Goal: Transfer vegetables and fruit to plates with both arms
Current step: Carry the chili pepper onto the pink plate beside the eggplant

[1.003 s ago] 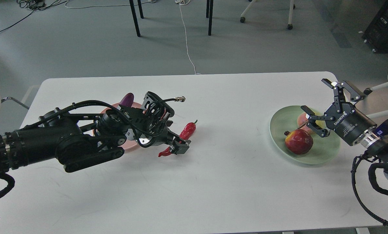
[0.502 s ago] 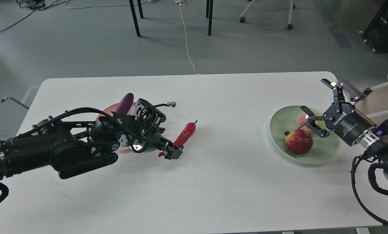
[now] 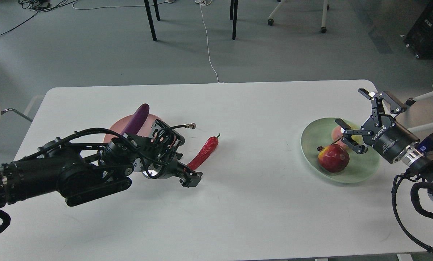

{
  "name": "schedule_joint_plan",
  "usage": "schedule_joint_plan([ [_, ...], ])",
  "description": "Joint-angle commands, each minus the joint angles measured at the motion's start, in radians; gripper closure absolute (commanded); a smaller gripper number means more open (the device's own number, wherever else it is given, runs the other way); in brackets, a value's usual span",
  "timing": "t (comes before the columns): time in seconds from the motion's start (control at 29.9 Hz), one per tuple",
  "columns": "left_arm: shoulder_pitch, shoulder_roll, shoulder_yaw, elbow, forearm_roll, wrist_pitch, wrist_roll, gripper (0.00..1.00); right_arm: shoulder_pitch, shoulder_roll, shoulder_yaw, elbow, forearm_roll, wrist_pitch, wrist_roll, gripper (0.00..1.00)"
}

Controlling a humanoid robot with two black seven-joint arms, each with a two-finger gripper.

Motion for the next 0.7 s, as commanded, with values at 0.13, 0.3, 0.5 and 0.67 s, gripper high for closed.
schedule_joint_plan([
  [0.13, -0.003, 0.001, -0.003, 0.001, 0.000, -0.009, 0.013, 0.89, 0.000, 0.000, -0.002, 0.000, -0.001, 0.000, 0.000, 0.01],
  [0.3, -0.006, 0.006, -0.025, 0.000, -0.009, -0.008, 0.013, 0.92, -0.006, 0.000, -0.001, 0.000, 0.000, 0.000, 0.000, 0.01],
  [0.5, -0.013, 0.008, -0.065, -0.014, -0.009, -0.008, 0.011, 0.92, -0.008, 0.000, -0.001, 0.000, -0.010, 0.000, 0.000, 0.01],
  [0.67, -0.015, 0.014, -0.207, -0.026, -0.033, -0.021, 0.010, 0.91, -0.008, 0.002, -0.001, 0.001, -0.018, 0.000, 0.000, 0.01],
])
